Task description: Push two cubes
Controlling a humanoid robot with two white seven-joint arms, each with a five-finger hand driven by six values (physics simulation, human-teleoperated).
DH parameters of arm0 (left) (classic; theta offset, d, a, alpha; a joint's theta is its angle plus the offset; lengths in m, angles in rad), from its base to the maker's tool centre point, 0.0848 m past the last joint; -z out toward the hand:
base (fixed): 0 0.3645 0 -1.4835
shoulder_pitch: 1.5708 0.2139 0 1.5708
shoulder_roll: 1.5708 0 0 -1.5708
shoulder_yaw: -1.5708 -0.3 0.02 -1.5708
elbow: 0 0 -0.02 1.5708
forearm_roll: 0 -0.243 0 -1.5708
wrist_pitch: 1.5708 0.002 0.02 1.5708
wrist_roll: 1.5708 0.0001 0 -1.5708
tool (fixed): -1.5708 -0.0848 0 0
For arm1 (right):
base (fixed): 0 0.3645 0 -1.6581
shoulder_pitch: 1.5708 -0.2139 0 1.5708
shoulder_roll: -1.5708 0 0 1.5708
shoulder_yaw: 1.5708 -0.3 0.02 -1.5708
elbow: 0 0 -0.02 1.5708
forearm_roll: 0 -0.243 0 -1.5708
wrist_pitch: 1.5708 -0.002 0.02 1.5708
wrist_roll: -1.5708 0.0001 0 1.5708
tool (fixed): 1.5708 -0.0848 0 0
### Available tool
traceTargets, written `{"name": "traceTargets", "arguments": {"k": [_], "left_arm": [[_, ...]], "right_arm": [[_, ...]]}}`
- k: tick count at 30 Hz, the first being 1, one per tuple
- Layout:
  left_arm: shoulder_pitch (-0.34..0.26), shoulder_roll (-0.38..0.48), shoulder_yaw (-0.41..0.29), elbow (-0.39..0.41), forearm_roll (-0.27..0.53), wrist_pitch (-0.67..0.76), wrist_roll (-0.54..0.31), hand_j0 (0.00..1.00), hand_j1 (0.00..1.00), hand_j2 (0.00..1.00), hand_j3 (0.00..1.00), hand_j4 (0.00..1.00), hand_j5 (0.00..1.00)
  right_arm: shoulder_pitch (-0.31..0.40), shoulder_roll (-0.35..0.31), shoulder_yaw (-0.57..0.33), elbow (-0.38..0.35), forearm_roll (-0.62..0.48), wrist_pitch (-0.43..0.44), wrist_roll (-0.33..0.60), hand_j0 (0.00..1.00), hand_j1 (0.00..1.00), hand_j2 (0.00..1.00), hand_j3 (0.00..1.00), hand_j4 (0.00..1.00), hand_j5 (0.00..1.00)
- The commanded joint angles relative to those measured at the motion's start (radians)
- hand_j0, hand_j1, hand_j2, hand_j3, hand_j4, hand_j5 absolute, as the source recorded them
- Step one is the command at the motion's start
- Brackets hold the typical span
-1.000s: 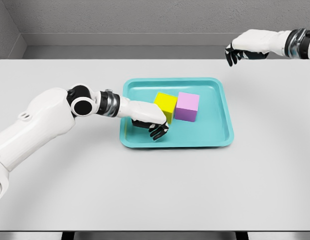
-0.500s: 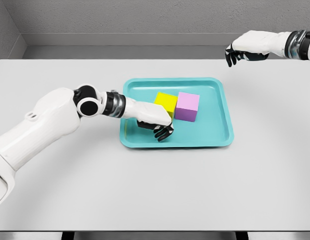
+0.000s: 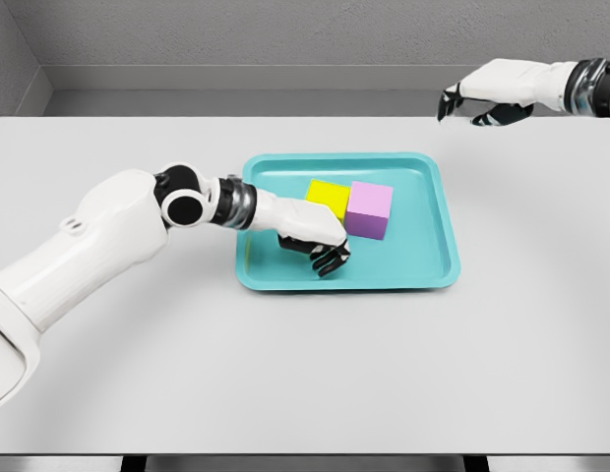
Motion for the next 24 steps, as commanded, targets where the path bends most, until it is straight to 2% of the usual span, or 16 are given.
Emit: {"name": "traceTargets", "arguments": {"k": [1,4,5,7,8,14,21,24], "left_arm": [[0.000,-0.001,0.001,0.002,0.006,0.002,0.000,0.13,0.13,0.13,0.13,0.13,0.13],[0.000,-0.001,0.001,0.003,0.004,0.002,0.000,0.13,0.13,0.13,0.13,0.13,0.13],[0.000,-0.003,0.001,0.003,0.004,0.002,0.000,0.13,0.13,0.13,0.13,0.13,0.13],[-0.002,-0.003,0.001,0.003,0.004,0.002,0.000,0.13,0.13,0.13,0.13,0.13,0.13],[-0.002,-0.003,0.001,0.003,0.004,0.002,0.000,0.13,0.13,0.13,0.13,0.13,0.13],[-0.008,-0.029,0.001,0.011,-0.028,0.002,0.000,0.13,0.13,0.13,0.13,0.13,0.13],[-0.009,-0.031,0.003,0.012,-0.029,0.002,0.000,0.13,0.13,0.13,0.13,0.13,0.13],[-0.009,-0.037,0.003,0.029,-0.031,0.002,0.000,0.13,0.13,0.13,0.13,0.13,0.13]], "right_arm": [[-0.002,-0.012,-0.012,0.001,-0.006,0.003,0.000,1.00,1.00,1.00,1.00,1.00,1.00],[0.003,-0.048,-0.033,0.004,-0.007,0.003,0.000,1.00,1.00,1.00,1.00,1.00,1.00],[0.009,-0.054,-0.068,0.004,-0.007,0.003,0.000,1.00,1.00,1.00,1.00,1.00,1.00],[0.041,-0.042,-0.220,-0.002,-0.006,0.003,0.000,1.00,1.00,1.00,1.00,1.00,1.00],[0.046,-0.043,-0.230,-0.002,-0.006,0.003,0.000,1.00,1.00,1.00,1.00,1.00,1.00],[0.126,-0.048,-0.225,-0.040,-0.007,0.003,0.000,1.00,1.00,1.00,1.00,1.00,1.00],[0.133,-0.063,-0.155,-0.105,-0.006,0.003,0.000,1.00,1.00,1.00,1.00,1.00,1.00],[0.132,-0.069,-0.155,-0.113,-0.006,0.003,0.000,1.00,1.00,1.00,1.00,1.00,1.00]]}}
